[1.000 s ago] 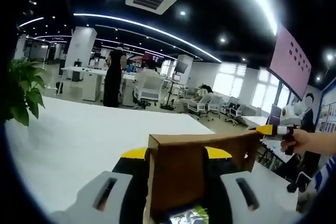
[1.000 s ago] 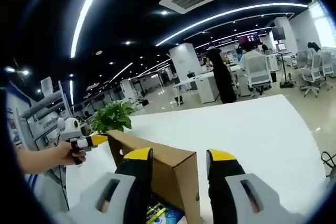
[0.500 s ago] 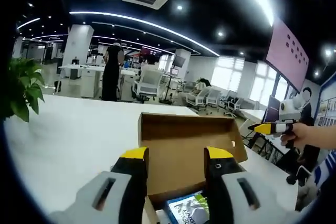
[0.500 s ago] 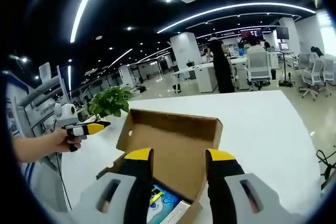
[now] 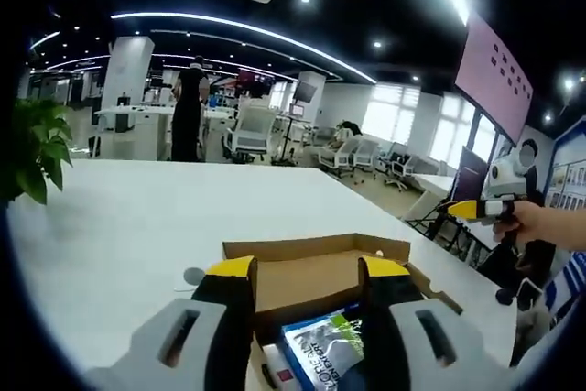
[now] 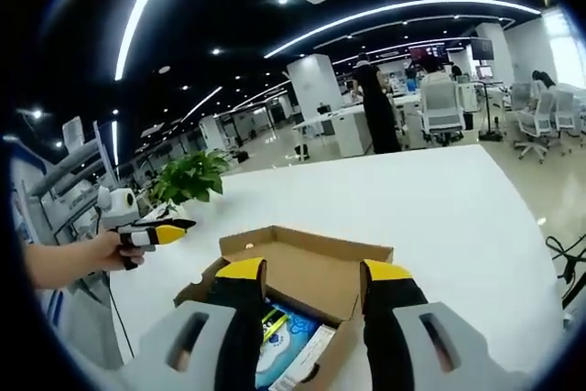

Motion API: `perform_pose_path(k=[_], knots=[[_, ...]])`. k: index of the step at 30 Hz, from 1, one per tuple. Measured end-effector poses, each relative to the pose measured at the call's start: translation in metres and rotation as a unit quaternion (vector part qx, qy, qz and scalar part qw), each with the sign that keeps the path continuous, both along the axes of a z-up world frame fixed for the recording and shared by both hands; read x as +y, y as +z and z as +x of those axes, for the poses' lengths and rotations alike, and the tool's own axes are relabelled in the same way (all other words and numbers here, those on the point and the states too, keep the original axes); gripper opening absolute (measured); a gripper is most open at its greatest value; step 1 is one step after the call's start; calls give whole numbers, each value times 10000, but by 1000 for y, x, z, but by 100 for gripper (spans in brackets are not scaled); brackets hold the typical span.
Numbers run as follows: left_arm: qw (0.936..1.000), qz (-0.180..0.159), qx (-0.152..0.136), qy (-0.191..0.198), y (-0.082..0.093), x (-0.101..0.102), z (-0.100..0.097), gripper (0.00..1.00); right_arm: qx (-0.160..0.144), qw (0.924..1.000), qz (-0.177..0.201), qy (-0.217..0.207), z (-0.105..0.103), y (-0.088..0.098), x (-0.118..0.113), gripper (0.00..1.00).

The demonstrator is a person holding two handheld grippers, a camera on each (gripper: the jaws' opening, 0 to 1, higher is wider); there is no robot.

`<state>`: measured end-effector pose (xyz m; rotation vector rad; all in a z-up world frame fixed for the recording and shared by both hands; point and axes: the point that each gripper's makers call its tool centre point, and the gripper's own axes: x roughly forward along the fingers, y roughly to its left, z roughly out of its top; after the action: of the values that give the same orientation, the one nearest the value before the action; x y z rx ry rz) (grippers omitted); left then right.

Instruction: Operate the shoe box by opening the lid, removing the specified soft item, and placing it in the target area until the item is outside and the box remains undamaged.

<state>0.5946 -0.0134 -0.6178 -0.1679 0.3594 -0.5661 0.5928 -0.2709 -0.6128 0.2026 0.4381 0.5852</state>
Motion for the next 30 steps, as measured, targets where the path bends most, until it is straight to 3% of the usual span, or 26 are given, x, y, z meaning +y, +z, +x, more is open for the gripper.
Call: perform_pose_path(k=[11,22,30], knots=[[9999,-9,133,26,-11,2,-20,46,149,9996,248,50,-11,-6,19,39],[9995,-24,303,82,-24,3,-33,47,236,9993,232,152,-17,-12,24,39],[9993,-70,370,52,-27,-3,-48,47,420,9982,371,193,-36,-23,37,39]])
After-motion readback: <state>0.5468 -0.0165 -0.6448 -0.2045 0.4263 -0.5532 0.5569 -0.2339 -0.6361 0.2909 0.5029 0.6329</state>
